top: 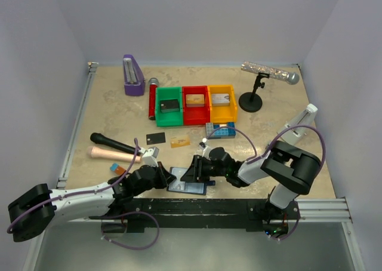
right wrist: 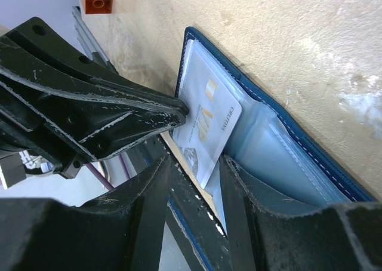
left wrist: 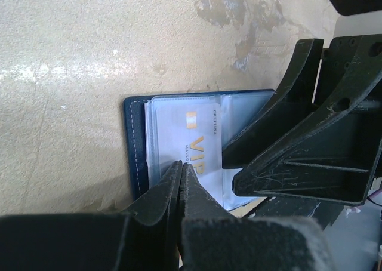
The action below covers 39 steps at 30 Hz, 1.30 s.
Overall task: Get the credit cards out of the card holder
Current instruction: Remove the credit card from the card holder.
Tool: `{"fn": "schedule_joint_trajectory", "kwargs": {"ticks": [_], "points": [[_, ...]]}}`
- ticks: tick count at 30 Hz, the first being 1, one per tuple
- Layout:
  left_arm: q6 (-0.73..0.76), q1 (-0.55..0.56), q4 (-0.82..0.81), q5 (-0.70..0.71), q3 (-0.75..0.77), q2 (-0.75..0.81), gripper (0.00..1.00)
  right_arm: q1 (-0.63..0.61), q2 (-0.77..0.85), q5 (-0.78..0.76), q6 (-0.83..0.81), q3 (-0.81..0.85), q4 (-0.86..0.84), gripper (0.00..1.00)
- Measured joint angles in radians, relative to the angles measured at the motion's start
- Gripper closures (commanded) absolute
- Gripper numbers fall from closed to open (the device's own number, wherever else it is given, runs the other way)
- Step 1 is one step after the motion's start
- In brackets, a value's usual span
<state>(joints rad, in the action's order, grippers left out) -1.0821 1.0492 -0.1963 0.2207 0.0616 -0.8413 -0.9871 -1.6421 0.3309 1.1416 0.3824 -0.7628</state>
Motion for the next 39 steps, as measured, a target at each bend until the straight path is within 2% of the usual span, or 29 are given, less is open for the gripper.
{"fn": "schedule_joint_trajectory", "kwargs": {"ticks": [7,14,18,33,36,39], "points": [[0.0,0.0,0.008,-0.008,0.0,0.019,0.99,0.0,-0.021,0.002,0.012,-0.008,-0.056,0.59],[0.005,0.0,0.099,-0.007,-0.004,0.109,0.84,0.0,-0.023,0.002,0.016,-0.008,-0.077,0.59],[0.01,0.0,0.13,-0.006,-0.004,0.135,0.79,0.0,-0.04,0.003,0.019,-0.008,-0.086,0.59],[0.029,0.0,0.237,0.014,-0.005,0.242,0.76,0.0,-0.048,0.009,0.022,-0.007,-0.091,0.59],[0.028,0.0,0.259,0.024,-0.005,0.254,0.77,0.0,-0.048,0.01,0.022,-0.007,-0.091,0.59],[0.027,0.0,0.29,0.038,-0.005,0.262,0.82,0.0,-0.048,0.01,0.022,-0.007,-0.091,0.59]]}}
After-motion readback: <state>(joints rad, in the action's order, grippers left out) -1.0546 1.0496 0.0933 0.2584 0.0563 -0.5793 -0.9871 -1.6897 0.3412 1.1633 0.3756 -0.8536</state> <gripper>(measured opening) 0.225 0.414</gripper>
